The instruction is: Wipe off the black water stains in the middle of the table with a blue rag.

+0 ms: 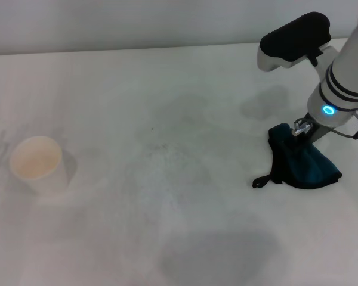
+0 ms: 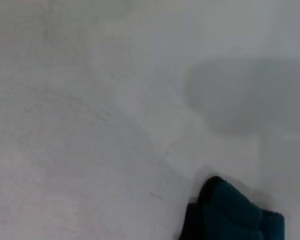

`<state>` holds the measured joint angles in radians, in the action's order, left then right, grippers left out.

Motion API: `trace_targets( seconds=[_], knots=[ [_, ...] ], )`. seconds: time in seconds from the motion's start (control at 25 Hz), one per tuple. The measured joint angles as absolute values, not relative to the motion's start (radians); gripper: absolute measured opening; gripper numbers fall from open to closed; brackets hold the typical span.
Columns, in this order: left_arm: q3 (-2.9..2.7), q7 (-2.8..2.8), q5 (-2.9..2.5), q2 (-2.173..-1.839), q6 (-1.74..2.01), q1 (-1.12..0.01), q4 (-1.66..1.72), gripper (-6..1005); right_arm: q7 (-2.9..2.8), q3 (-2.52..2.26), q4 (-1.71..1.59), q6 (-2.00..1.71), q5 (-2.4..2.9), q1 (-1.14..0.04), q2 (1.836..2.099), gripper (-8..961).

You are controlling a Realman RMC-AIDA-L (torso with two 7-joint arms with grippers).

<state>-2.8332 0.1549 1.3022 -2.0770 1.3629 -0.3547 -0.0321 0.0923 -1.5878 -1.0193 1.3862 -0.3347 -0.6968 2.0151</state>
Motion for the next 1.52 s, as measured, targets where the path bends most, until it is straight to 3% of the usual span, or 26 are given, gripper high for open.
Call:
trace_targets(
  seconds=[0.56,0.96,1.52],
  knots=[
    [-2.832,0.155,1.302,-2.077,1.358,-0.358,-0.032,876,0.191,-1.401,-1.199,1.396,-0.339,-0.634,2.012,302],
    [-2.832,0.155,1.302,-2.077,1.357,-0.363,-0.032,877,0.572,-1.024,-1.163,1.226,-0.604,-0.514,2.010,303],
    [-2.832,0.155,1.302,-2.076,1.325,-0.358,-0.040,877,1.371,-0.658,-0.788,1.034,-1.315,-0.406,2.005,302]
  ],
)
